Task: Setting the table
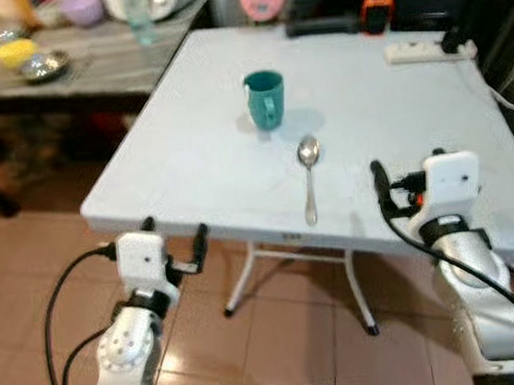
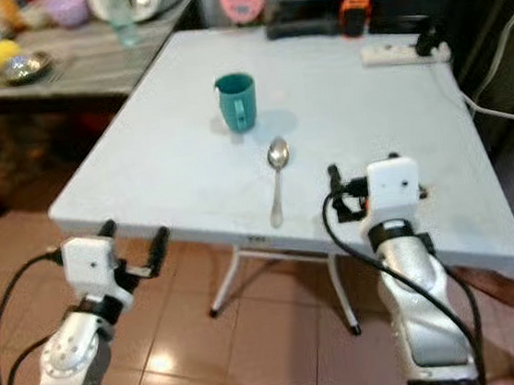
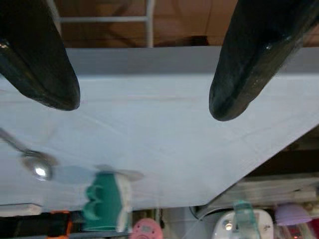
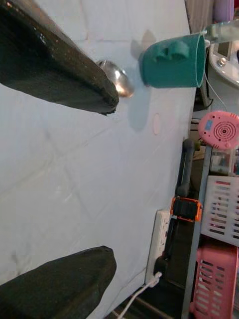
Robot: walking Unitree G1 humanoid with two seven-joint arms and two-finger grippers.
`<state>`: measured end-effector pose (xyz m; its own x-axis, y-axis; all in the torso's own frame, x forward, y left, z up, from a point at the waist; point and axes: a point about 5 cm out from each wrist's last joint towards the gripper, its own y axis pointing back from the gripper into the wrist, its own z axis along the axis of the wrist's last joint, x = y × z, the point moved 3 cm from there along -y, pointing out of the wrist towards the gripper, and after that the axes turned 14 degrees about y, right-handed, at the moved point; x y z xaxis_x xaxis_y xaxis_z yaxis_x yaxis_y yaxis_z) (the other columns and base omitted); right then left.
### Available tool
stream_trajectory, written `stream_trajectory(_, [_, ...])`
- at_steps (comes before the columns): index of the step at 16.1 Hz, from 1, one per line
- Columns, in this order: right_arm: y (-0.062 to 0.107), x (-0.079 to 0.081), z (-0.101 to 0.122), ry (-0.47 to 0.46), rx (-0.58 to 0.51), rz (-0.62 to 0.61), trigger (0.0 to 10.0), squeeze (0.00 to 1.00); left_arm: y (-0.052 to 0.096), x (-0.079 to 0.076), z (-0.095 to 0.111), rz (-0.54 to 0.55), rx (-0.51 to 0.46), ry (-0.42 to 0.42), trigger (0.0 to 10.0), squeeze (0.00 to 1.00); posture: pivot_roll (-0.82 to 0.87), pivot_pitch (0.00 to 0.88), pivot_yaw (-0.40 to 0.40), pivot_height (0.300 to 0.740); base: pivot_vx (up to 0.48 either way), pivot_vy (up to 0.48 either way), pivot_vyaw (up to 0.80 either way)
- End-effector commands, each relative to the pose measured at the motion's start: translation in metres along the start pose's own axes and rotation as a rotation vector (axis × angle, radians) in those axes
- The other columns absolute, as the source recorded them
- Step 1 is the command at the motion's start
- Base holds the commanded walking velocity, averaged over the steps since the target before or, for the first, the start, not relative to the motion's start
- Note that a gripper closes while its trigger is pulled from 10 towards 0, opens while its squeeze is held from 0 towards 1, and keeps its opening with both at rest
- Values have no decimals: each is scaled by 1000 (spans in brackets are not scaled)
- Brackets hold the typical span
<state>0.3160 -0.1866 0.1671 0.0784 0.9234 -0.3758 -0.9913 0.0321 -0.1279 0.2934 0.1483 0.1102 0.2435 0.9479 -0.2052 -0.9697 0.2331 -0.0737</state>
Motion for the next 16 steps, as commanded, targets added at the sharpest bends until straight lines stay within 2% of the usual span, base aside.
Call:
stream_trajectory(1, [0,2,4,-6,-14,5,10000,0,2,4,0,7,4,-4,10000,0,-66,107,43,740,0,0,0])
stream_trajectory(8, [-1,3,4,-1,-16,15,10000,0,3,0,0,-30,5,9,10000,0,-66,108,40,740,0,0,0])
stream_trajectory(16, [-3,3,5,3,-18,19,10000,0,3,-1,0,-51,8,11,10000,0,-68,103,35,740,332,0,0])
